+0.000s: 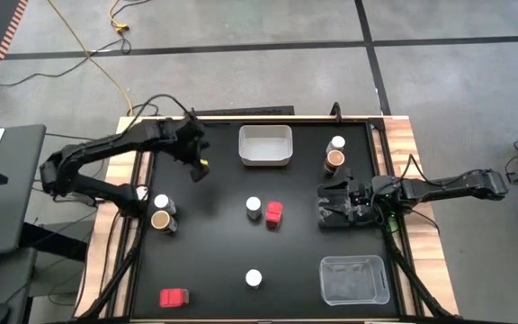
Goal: Sort spices by type
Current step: Put the top left red seasoning can into the gray bin
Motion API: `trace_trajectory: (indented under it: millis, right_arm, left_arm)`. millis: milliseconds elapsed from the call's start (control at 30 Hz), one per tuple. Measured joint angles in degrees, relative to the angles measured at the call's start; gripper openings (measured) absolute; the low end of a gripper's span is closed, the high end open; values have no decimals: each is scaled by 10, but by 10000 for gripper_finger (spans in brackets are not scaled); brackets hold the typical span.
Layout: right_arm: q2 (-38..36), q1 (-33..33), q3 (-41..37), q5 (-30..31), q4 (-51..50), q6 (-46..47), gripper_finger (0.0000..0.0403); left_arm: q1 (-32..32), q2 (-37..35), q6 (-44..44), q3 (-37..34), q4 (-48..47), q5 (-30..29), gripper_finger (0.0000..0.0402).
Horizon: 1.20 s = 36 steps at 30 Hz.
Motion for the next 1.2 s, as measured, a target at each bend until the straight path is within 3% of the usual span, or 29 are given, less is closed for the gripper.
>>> trace_trajectory:
  millis: [133,567,767,867,1100,1200]
  right_arm:
    - [0,0,0,0,0,0,368]
    - [0,0,0,0,0,0,368]
    - [0,0,0,0,0,-2,368]
    - [0,0,0,0,0,-2,368]
    - [0,0,0,0,0,-2,368]
    - [0,0,0,0,0,-2,368]
  left_arm:
    - [77,0,-74,0,-25,-16,343]
    - [261,1,-100,0,-75,-15,343]
    - [272,2,75,18,-67,25,343]
    - [271,25,68,72,-78,25,343]
    - [265,143,133,228,-223,-17,343]
    - [265,185,67,256,-256,-42,343]
